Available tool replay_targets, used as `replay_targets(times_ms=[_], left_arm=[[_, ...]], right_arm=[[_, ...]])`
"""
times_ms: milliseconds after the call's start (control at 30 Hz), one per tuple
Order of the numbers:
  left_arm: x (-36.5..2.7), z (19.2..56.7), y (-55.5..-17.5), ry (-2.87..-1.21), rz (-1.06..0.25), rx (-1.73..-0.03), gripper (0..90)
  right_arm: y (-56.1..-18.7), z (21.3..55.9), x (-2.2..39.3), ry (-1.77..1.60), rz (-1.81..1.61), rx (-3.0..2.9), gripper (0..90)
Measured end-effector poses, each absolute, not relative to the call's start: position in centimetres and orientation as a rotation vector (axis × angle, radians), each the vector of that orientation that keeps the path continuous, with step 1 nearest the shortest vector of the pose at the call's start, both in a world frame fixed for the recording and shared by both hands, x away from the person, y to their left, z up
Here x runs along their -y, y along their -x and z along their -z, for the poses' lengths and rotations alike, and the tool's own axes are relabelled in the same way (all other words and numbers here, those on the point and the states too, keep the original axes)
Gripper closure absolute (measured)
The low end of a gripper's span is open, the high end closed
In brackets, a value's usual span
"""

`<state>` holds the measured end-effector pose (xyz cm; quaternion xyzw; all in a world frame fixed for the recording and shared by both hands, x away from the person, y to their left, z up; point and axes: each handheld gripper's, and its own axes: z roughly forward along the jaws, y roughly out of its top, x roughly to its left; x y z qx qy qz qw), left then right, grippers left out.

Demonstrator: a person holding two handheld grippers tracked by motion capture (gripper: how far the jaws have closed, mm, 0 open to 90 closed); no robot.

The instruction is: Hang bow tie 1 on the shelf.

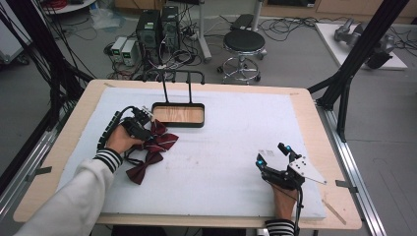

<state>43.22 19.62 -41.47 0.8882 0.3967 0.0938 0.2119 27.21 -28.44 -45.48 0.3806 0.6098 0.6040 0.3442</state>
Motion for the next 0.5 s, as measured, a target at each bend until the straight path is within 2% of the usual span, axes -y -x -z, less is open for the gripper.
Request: replay_targets(times_ms=[300, 500], left_arm=[[-19.7, 41.2, -43.0, -2.460, -0.292, -1.088, 72.9], [-20.0, 40.3, -42.6, -2.375, -0.353, -1.059, 73.1]], right_arm=[[-27.2, 45.5, 28.4, -0.989, -1.569, -1.585, 10.9], [-27.2, 45.5, 28.4, -0.987, -1.569, -1.585, 10.9]])
